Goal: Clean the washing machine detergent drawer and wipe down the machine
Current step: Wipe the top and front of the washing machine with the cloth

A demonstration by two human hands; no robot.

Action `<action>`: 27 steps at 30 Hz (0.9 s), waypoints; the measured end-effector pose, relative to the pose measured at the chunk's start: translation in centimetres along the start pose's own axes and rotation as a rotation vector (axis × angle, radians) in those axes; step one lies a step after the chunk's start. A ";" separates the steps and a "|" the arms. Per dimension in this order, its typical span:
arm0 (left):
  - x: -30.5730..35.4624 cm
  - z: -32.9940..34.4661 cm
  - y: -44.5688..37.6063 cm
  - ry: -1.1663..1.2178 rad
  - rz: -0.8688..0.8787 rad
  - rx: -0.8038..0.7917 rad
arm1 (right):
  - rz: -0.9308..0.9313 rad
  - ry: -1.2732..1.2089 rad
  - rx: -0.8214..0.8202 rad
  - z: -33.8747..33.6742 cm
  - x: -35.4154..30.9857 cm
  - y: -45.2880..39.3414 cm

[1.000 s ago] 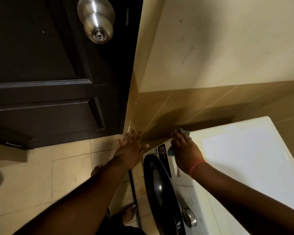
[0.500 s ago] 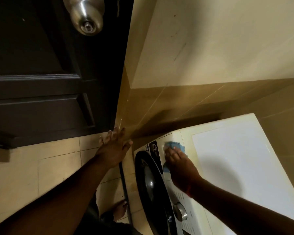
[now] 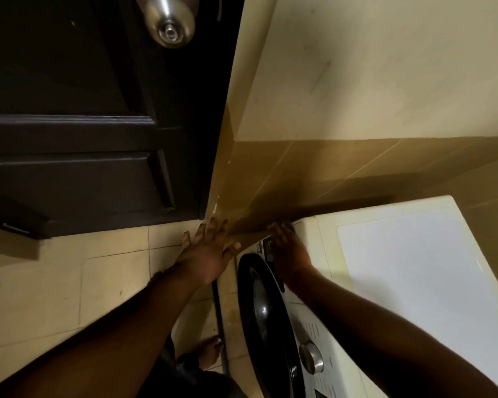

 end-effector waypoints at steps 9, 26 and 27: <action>-0.3 1.4 1.6 0.002 -0.026 -0.014 | 0.102 0.224 -0.102 3.8 -3.1 5.3; -2.0 2.7 2.4 0.019 -0.051 -0.009 | 0.092 -0.121 -0.279 0.0 -4.8 2.8; -2.3 2.8 2.6 0.022 -0.054 -0.010 | 0.092 -0.119 -0.292 0.9 -5.3 3.7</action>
Point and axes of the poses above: each hand's wrist, its own y-axis away from the middle knuckle, its own z-axis out of the palm, x = y × z, the point moved 1 cm from there along -y, towards the middle knuckle, and after that the axes turned 5 degrees about z, right-handed, at the moved point
